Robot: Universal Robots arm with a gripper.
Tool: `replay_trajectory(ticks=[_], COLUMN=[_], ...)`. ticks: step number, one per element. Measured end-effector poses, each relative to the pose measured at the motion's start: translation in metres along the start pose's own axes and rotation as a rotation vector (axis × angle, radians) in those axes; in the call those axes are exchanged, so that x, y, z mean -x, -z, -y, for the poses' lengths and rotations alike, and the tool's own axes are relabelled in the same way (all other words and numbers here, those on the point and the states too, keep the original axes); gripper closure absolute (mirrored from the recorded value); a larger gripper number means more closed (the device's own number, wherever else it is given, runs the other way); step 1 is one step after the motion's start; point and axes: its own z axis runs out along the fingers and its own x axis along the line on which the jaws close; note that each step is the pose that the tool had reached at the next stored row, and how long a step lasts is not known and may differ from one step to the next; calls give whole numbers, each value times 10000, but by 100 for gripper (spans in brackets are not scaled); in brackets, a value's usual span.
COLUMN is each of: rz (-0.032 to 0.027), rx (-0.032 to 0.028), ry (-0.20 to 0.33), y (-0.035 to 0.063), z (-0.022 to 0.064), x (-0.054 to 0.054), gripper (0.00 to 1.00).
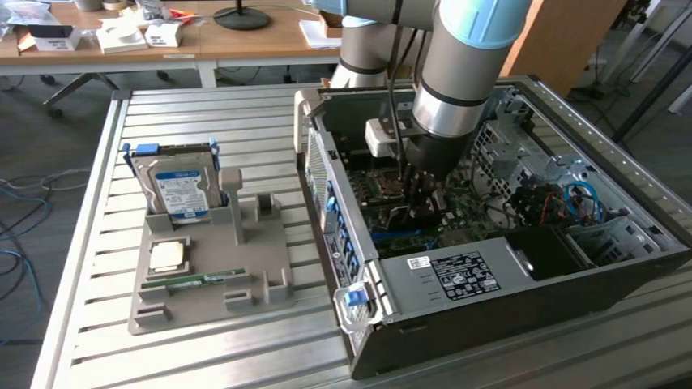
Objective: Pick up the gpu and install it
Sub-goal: 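Insert the gpu into the slot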
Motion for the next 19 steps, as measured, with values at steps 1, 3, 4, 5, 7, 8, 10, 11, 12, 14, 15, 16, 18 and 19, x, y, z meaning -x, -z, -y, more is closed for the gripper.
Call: replay_trajectory(ticks=[1, 3, 4, 5, 7, 8, 10, 11, 12, 14, 15, 16, 18, 19], rz=[0, 0, 0, 0, 1, 1, 0, 2, 3, 2, 0, -1, 0, 0], rx=[1, 1, 1, 2, 1, 1, 1, 0, 0, 0, 1, 2, 1, 2], ry=[45, 48, 48, 48, 48, 48, 48, 48, 49, 49, 49, 50, 49, 48], y=[0, 0, 0, 0, 5, 12, 27, 28, 28, 28, 29, 30, 28, 27], z=[0, 0, 0, 0, 0, 0, 0, 0, 0, 1, 1, 1, 0, 0], x=[0, 0, 0, 0, 0, 1, 0, 1, 1, 1, 2, 2, 8, 12], gripper=[74, 74, 74, 74, 74, 74, 74, 74, 74, 74, 74, 74, 74, 74])
